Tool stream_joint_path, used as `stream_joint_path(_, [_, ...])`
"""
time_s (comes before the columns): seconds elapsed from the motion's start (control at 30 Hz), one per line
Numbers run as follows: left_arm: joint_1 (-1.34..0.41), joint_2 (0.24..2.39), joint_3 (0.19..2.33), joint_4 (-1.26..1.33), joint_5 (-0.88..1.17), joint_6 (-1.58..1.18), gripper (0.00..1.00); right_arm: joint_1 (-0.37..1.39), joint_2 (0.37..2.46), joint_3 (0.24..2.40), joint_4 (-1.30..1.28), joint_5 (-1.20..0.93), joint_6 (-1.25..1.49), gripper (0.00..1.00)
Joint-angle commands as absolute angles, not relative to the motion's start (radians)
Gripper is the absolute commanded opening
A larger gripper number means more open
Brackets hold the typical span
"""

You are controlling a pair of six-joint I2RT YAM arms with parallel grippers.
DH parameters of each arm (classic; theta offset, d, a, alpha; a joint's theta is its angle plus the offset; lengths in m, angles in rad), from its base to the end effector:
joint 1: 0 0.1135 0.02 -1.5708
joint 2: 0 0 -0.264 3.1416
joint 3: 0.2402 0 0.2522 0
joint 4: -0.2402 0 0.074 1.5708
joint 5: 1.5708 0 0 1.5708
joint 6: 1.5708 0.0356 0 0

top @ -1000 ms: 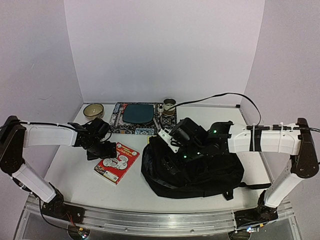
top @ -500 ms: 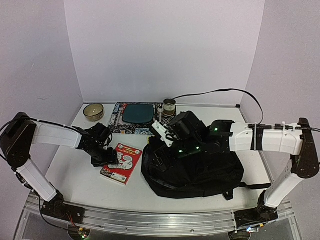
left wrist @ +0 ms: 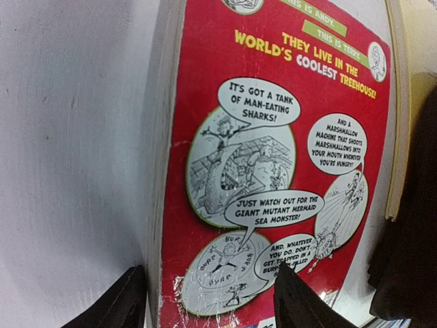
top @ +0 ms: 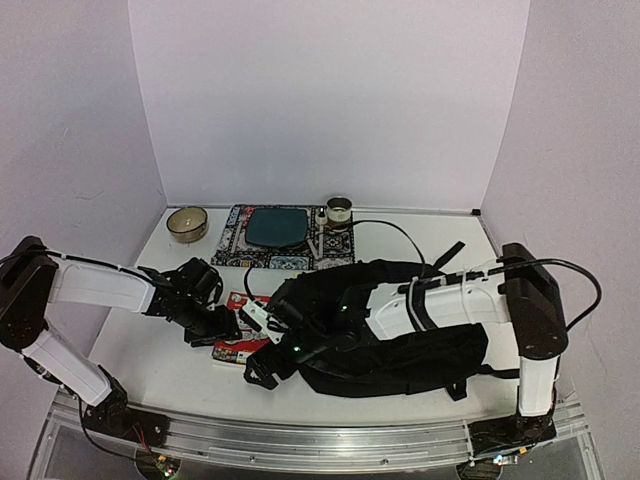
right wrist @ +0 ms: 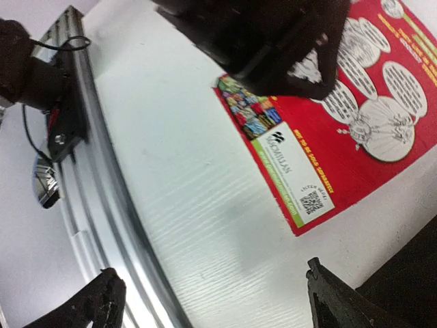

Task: Pack the student bag
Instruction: Adjust the book at the center of the board, then adjust the student bag at the center of the board.

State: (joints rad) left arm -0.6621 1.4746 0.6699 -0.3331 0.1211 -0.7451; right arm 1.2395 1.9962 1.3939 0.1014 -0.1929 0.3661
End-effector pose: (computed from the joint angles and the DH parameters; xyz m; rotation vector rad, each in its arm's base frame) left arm 0.1974 -0.1593 0.1421 -0.0800 2.8393 -0.5354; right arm 0.1433 0.4375 0.2123 -1.0833 2.0117 1.1256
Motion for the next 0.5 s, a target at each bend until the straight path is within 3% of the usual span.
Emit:
stream_joint_path(0.0, [-0.691,1.457,0.66,-0.33,0.123,-0.782,0.64,1.196,2.001,1.344,0.069,-0.064,0.45,0.92])
stream_joint_path(0.47, [-0.847,1.55,0.726,-0.326,0.076,-0.837,0.64,1.075,1.723,1.002,-0.186,0.411,0.57,0.93])
